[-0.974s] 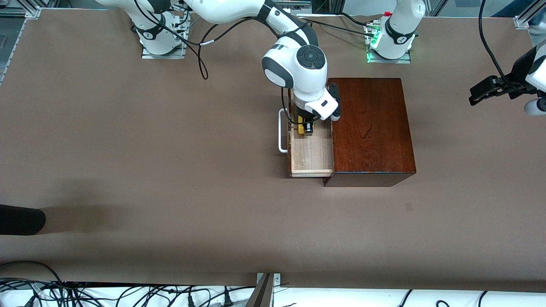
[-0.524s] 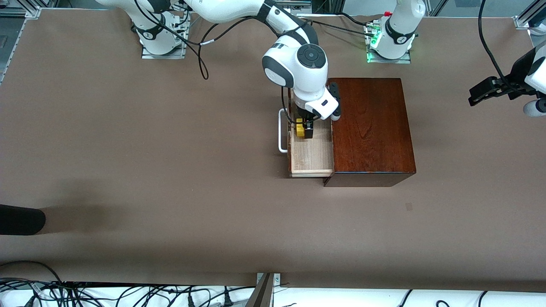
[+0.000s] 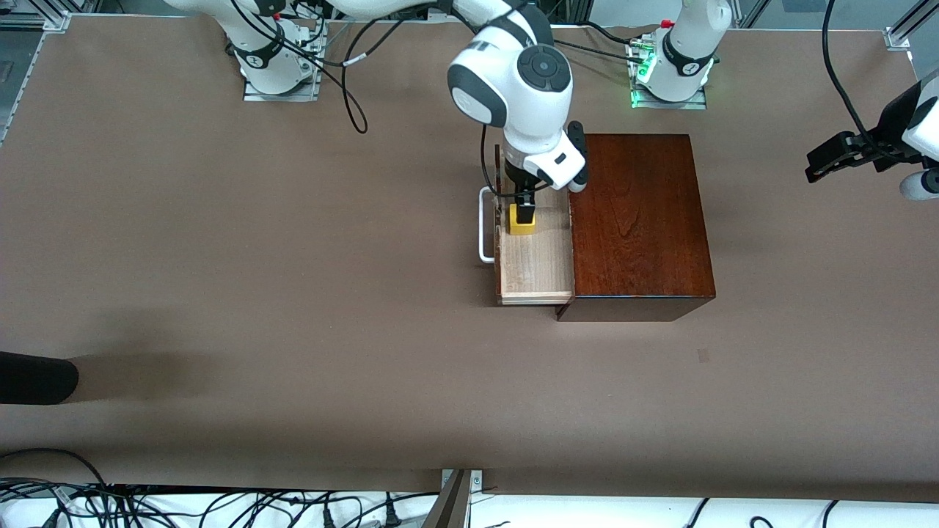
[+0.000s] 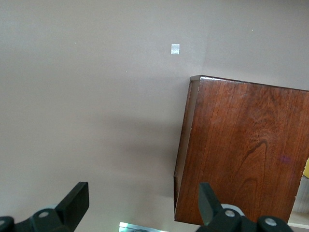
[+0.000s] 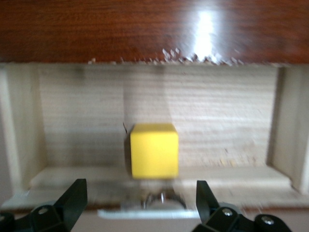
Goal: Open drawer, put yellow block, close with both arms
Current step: 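Lower the cube into the drawer and open the right gripper, then withdraw the right gripper while the left gripper moves toward the drawer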
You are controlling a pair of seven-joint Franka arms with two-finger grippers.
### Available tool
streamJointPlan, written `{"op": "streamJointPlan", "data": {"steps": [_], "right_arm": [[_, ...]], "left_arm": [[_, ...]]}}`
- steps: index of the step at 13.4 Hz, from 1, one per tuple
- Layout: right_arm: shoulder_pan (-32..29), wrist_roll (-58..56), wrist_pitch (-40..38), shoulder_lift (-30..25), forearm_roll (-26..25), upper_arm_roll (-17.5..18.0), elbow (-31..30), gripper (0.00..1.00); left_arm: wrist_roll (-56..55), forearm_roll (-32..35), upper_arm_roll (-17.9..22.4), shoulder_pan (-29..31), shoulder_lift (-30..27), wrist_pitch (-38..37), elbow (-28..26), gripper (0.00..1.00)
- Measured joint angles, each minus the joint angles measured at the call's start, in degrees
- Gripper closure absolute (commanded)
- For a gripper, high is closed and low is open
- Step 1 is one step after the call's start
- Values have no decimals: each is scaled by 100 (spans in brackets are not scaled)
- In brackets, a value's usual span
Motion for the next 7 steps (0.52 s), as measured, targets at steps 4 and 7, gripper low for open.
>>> {"op": "streamJointPlan", "data": {"steps": [4, 7], "right_arm": [[-561, 5, -505, -366, 83, -36, 8, 0], [-875, 7, -796, -510, 83, -175, 8, 0]], "left_arm": [[0, 0, -43, -74, 16, 3, 1, 0], [-38, 0, -59, -125, 42, 28, 31, 0]]}}
